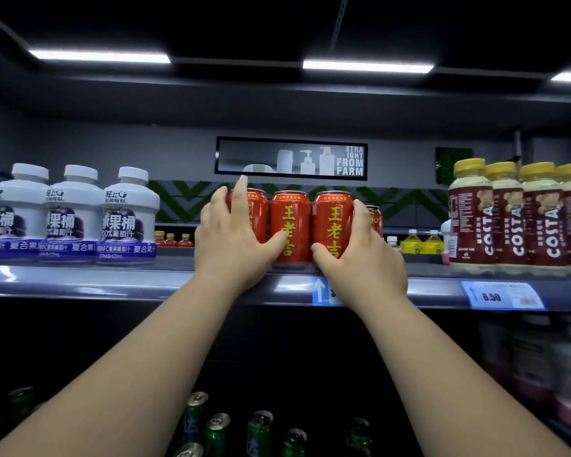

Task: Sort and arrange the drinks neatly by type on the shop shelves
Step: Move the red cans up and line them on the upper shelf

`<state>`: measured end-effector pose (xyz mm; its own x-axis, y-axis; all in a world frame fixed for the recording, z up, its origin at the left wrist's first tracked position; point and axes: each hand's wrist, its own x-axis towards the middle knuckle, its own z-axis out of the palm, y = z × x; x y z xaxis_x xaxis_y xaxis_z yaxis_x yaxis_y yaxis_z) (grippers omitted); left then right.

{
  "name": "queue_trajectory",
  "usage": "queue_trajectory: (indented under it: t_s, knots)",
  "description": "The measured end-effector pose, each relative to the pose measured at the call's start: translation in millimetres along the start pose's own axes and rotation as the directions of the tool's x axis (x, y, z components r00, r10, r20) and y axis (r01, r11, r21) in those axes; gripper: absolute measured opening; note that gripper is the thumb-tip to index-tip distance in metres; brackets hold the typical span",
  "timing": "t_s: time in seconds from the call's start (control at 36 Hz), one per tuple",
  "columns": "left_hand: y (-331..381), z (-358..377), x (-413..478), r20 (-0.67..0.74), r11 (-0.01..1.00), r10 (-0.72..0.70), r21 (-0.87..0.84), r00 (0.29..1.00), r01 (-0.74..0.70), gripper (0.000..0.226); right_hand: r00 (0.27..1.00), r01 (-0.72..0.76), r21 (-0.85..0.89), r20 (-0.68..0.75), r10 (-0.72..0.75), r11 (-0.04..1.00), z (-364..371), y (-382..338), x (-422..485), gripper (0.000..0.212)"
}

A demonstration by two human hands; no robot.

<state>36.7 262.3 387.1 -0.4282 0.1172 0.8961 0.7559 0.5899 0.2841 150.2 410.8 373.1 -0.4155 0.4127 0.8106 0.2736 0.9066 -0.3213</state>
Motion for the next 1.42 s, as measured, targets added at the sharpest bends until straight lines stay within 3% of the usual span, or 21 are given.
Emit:
queue_trajectory:
  t_s: [0.14, 0.28, 0.39, 0.5, 0.58, 0.64, 0.75, 0.89, 1.0, 1.19, 1.42]
  knots:
    - [3.2, 4.8, -10.0, 0.006, 0.977, 0.136, 0.163, 0.991, -0.135, 0.099, 0.995, 0.063, -0.081, -0.066, -0.068, 0.995, 0.5, -3.2, -7.7, 0.089]
    - [-2.4, 4.2, -31.8, 0.122, 0.95, 0.175, 0.239, 0.977, -0.2, 0.095, 0.987, 0.16, -0.249, 0.018, -0.161, 0.955, 14.5, 4.6, -39.5, 0.086]
    - [-8.4, 3.6, -66.9, 0.204, 0.914, 0.257, 0.266, 0.945, -0.306, 0.079, 0.971, 0.239, -0.277, 0.092, -0.222, 0.931, 25.7, 15.7, -75.7, 0.085]
    - [-17.8, 3.2, -114.9, 0.301, 0.874, 0.308, 0.284, 0.902, -0.394, 0.09, 0.958, 0.282, -0.265, 0.129, -0.256, 0.922, 28.5, 28.6, -111.8, 0.09]
    - [-29.4, 6.1, -154.1, 0.359, 0.845, 0.347, 0.282, 0.866, -0.455, 0.102, 0.929, 0.303, -0.175, 0.273, -0.249, 0.937, 29.2, 40.0, -142.6, 0.095]
    - [-38.1, 10.8, -182.3, 0.409, 0.837, 0.352, 0.264, 0.842, -0.478, 0.097, 0.88, 0.281, -0.107, 0.424, -0.212, 0.954, 35.3, 50.7, -162.7, 0.09]
    - [-58.2, 17.0, -230.8, 0.641, 0.886, 0.16, 0.243, 0.751, -0.396, 0.084, 0.71, 0.051, -0.027, 0.704, -0.018, 0.998, 49.8, 77.5, -200.8, 0.079]
    - [-85.6, 25.0, -270.9, 0.782, 0.933, -0.049, 0.259, 0.621, -0.252, 0.073, 0.626, -0.016, -0.099, 0.775, 0.087, 0.995, 63.8, 99.8, -236.9, 0.073]
    - [-94.3, 31.1, -288.9, 0.836, 0.95, -0.111, 0.247, 0.537, -0.189, 0.069, 0.556, -0.076, -0.076, 0.825, 0.106, 0.994, 80.3, 102.7, -256.3, 0.072]
    - [-93.8, 42.2, -293.3, 0.838, 0.977, -0.036, 0.144, 0.544, -0.157, 0.062, 0.524, -0.124, -0.056, 0.844, 0.113, 0.991, 105.7, 95.4, -268.3, 0.07]
    - [-76.0, 71.3, -276.0, 0.823, 0.981, 0.124, -0.017, 0.554, -0.195, 0.04, 0.595, -0.163, -0.091, 0.785, 0.171, 0.982, 113.4, 106.4, -258.6, 0.068]
